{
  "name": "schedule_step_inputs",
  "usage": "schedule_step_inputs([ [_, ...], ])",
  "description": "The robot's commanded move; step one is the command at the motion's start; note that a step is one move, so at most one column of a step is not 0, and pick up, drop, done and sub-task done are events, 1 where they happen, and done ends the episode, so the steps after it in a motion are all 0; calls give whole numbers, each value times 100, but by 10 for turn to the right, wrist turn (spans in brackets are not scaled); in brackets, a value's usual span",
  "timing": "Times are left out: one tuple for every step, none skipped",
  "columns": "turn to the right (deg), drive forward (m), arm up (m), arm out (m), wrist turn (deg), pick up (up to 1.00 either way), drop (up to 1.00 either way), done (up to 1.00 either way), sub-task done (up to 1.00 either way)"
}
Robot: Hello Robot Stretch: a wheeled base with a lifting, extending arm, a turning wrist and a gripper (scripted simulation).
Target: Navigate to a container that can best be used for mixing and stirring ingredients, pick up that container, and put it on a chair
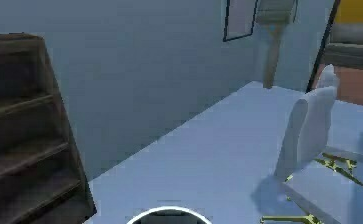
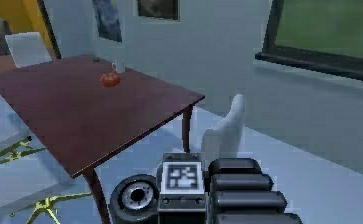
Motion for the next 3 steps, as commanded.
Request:
schedule_step_inputs([
  [-390, 0, 0, 0, 0, 0, 0, 0, 0],
  [450, 0, 0, 0, 0, 0, 0, 0, 0],
  [450, 0, 0, 0, 0, 0, 0, 0, 0],
])
